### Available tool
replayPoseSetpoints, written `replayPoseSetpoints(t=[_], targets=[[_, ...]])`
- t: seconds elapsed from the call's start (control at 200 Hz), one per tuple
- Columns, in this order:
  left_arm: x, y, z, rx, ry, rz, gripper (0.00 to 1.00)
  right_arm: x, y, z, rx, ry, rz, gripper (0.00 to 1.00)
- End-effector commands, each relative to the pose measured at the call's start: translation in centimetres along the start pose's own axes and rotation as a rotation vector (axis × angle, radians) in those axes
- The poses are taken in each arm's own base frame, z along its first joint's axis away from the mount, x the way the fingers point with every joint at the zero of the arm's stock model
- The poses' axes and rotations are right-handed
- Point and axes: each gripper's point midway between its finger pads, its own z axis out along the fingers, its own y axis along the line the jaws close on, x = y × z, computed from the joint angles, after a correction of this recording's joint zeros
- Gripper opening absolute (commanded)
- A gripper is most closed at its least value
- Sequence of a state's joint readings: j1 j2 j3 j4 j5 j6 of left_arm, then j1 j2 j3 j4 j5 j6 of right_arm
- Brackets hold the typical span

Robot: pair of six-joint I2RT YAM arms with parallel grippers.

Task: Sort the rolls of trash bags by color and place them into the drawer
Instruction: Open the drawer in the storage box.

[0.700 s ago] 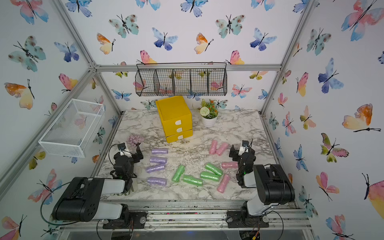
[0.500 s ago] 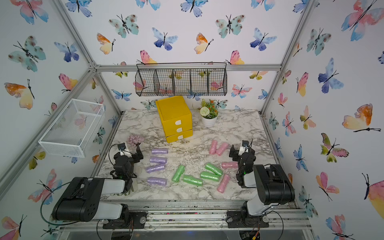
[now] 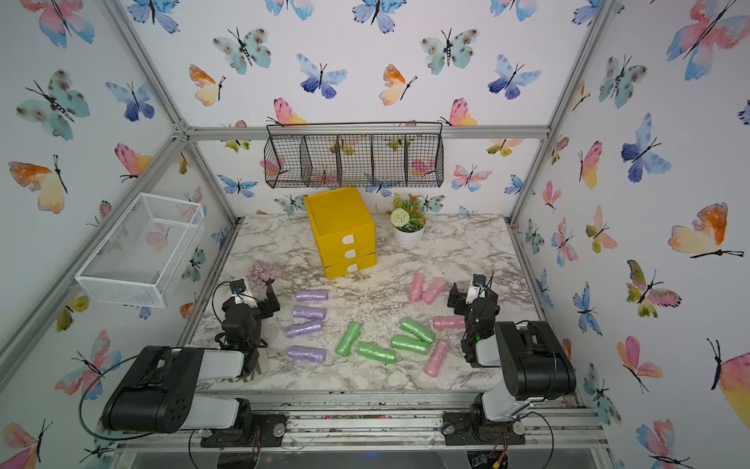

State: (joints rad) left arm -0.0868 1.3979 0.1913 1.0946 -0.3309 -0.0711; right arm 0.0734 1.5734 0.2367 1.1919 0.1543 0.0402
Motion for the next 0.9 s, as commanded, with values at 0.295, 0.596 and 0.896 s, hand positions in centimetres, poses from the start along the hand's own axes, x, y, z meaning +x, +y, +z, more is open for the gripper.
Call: replayPoseSetpoints(t=[0.295, 0.596, 0.896], targets=[[-0.2, 0.4, 0.1, -0.019, -0.007, -0.006, 0.98, -0.7, 0.2, 0.4, -0.009, -0.017, -0.002, 0.98], [-1.8, -1.8, 0.6, 0.061, 0.034, 0.076, 0.98, -3.6, -0.5, 0.8, 0.037, -0.024, 0.013, 0.98], [-8.2, -5.9, 1.5, 0.042, 0.257, -0.063, 0.99, -14.0, 1.4, -1.6, -0.088, 0.014, 0.281, 0.94]])
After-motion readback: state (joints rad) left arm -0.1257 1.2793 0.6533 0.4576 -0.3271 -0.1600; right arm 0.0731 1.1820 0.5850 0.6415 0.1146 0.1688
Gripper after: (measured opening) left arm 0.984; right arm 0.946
